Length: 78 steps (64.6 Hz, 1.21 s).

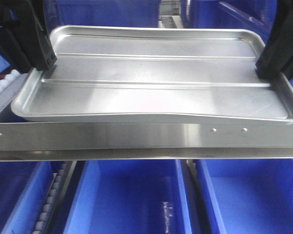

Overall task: Grab silver tray and stack on right shelf
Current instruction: 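Carry the tray over the silver tray on the shelf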

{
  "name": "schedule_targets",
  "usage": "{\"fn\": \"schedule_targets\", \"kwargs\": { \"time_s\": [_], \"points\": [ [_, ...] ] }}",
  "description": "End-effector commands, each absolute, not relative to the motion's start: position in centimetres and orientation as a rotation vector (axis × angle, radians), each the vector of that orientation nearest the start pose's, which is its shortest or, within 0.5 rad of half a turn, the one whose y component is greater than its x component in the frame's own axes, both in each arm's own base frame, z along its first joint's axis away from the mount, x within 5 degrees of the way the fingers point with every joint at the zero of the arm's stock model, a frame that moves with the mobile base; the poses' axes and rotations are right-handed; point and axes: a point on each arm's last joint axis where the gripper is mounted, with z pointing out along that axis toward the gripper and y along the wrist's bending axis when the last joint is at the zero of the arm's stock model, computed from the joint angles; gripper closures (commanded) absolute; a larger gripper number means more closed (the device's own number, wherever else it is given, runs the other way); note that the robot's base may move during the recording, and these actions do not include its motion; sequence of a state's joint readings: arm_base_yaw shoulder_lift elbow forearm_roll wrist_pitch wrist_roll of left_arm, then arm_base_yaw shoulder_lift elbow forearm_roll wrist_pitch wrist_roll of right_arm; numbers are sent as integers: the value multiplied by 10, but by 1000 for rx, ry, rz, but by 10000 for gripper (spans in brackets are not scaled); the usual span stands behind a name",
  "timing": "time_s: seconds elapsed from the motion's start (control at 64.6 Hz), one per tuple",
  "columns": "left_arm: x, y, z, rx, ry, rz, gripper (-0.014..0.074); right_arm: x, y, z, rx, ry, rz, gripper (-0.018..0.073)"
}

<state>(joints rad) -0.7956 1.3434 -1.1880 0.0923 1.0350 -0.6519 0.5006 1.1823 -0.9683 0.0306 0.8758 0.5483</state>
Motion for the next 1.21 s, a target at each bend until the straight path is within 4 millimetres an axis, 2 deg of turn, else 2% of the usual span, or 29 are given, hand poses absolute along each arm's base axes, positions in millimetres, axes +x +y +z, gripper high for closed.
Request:
{"fn": "schedule_targets", "kwargs": {
  "time_s": [0.0, 1.191],
  "points": [
    [187, -188, 348, 244, 2626, -431, 690, 201, 114, 332, 81, 2511, 508, 503],
    [187, -188, 348, 244, 2626, -431, 690, 201, 114, 332, 81, 2511, 508, 503]
  ]
}}
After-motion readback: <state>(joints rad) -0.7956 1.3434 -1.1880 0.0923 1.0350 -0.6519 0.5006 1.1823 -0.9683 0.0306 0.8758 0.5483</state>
